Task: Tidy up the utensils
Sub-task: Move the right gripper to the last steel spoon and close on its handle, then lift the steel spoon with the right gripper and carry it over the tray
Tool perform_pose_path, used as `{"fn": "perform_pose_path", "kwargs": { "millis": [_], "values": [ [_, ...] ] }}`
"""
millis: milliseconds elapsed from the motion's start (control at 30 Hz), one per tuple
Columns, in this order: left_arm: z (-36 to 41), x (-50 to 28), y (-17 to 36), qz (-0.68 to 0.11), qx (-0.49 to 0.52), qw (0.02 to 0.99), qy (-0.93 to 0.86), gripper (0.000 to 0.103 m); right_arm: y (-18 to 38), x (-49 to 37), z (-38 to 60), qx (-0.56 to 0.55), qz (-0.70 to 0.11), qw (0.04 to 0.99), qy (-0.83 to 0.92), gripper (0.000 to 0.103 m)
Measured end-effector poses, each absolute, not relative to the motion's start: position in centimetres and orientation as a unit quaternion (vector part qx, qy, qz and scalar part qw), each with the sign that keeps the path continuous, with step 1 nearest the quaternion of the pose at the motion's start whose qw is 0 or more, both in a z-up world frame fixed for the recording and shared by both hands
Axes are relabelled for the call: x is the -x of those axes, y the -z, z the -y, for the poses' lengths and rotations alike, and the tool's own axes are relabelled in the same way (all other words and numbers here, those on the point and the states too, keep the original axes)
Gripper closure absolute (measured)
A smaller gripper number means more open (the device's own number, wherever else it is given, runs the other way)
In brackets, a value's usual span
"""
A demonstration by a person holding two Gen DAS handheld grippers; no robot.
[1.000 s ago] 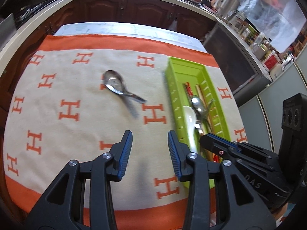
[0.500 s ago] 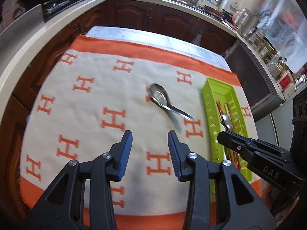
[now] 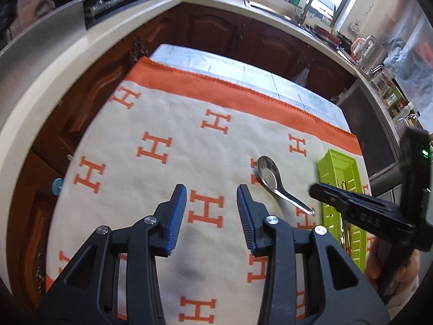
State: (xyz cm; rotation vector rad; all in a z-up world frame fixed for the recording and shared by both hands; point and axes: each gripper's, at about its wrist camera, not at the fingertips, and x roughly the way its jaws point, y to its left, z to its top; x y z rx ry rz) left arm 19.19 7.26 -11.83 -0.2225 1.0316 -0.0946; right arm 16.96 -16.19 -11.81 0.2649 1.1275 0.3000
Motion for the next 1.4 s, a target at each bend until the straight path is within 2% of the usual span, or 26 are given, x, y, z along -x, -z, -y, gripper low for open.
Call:
{"fn": "perform_pose_path", "kwargs": {
  "millis": [333,533,733,767,800,1400],
  "values": [
    [-5.9,-22.5,15.4,-0.514,0.104,0.849,0.058,0.067,17.4,-22.8,14.9,-0.116,-0.585,0.791,-0.134,0.083],
    [-5.6,-23.2,17.3,-0.529,0.107,0.84,0.06,0.067,19.2,-23.2,13.4,-0.093,-0.6,0.782,-0.139,0.083],
    [-4.9,-23.0,18.5,-0.539,0.105,0.833,0.066,0.067,19.3,-23.0,12.9,-0.076,-0.579,0.8,-0.137,0.085],
    [-4.7,-22.9,18.7,-0.54,0.104,0.832,0.068,0.067,19.3,-22.8,12.9,-0.073,-0.575,0.804,-0.132,0.096],
    [-4.5,-22.9,18.7,-0.541,0.102,0.832,0.069,0.067,19.4,-22.8,13.0,-0.072,-0.574,0.805,-0.13,0.1],
    [0.0,-17.7,15.5,-0.52,0.06,0.845,0.11,0.067,16.2,-17.2,17.8,-0.222,-0.51,0.823,-0.116,0.103]
  ]
}}
